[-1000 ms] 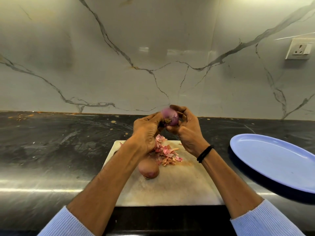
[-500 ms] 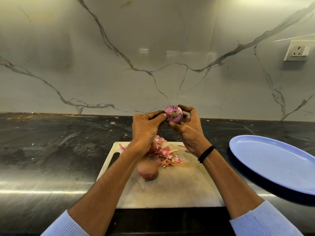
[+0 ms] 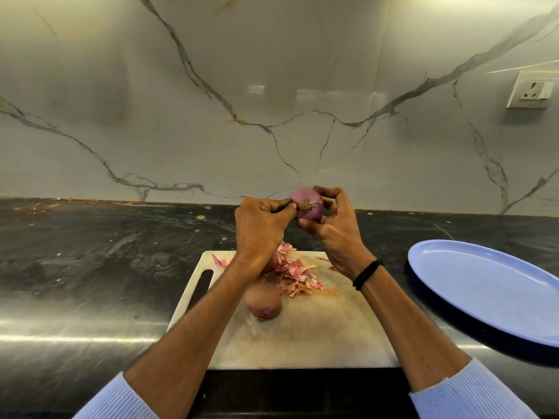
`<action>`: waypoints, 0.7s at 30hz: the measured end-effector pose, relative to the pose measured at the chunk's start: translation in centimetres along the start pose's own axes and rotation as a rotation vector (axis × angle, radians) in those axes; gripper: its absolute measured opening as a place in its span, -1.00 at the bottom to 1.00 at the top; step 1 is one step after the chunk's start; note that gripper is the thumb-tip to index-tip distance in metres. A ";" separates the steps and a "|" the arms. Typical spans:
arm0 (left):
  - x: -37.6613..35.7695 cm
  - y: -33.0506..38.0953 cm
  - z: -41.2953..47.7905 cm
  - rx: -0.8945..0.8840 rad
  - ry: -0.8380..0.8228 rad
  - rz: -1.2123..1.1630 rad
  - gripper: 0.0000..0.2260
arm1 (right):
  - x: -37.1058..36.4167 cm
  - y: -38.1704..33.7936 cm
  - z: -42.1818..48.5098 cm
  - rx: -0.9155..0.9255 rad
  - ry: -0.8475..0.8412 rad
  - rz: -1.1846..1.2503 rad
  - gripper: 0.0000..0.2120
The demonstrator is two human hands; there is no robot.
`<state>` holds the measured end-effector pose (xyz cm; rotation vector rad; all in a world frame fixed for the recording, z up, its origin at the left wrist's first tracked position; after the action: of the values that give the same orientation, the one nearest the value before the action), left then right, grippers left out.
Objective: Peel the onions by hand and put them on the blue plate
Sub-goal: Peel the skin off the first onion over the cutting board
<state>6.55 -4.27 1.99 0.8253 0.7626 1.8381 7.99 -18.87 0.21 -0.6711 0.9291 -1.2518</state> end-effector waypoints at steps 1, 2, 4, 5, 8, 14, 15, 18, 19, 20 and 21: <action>0.1 0.1 -0.1 -0.020 0.007 0.012 -0.85 | 0.0 0.0 0.0 0.000 -0.004 0.001 -0.40; 0.1 0.2 -0.2 -0.042 0.016 0.024 -0.87 | 0.0 -0.1 -0.1 0.000 -0.008 0.002 -0.40; 0.1 0.4 -0.4 -0.087 0.035 0.037 -0.88 | -0.1 -0.1 -0.1 0.001 -0.011 -0.004 -0.40; 0.1 0.4 -0.5 -0.106 0.045 0.048 -0.87 | -0.1 -0.1 -0.1 0.001 -0.013 -0.007 -0.40; 0.1 0.2 -0.2 -0.143 0.051 0.087 -0.84 | 0.0 -0.1 -0.1 0.002 -0.013 -0.018 -0.40; 0.0 -0.8 0.4 -0.081 -0.014 0.057 -0.81 | 0.5 0.7 0.2 -0.025 0.007 -0.018 -0.40; 0.0 -0.9 0.3 -0.074 -0.020 0.052 -0.81 | 0.5 0.8 0.1 -0.026 0.012 -0.023 -0.39; -0.1 -0.6 0.1 -0.071 -0.051 0.071 -0.81 | 0.6 0.7 -0.3 -0.031 0.027 -0.035 -0.39; 0.0 -0.6 0.1 -0.069 -0.049 0.081 -0.82 | 0.6 0.7 -0.3 -0.030 0.028 -0.044 -0.39; 0.1 -0.6 0.1 -0.065 -0.043 0.089 -0.82 | 0.5 0.8 -0.3 -0.031 0.027 -0.056 -0.39; 0.1 -0.7 0.2 -0.062 -0.035 0.091 -0.83 | 0.4 0.8 -0.2 -0.034 0.024 -0.068 -0.39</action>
<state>7.00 -3.89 1.62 0.8626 0.6522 1.9129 8.23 -19.07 -0.66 -0.7214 0.9562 -1.3088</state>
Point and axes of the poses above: each hand's wrist, its own z-axis towards the middle knuckle, its own x-axis out of the back of the hand, y = z × x, the point moved 2 cm from there along z, towards the middle knuckle, and after that the axes turned 4 degrees about z, right-handed, at the moved point
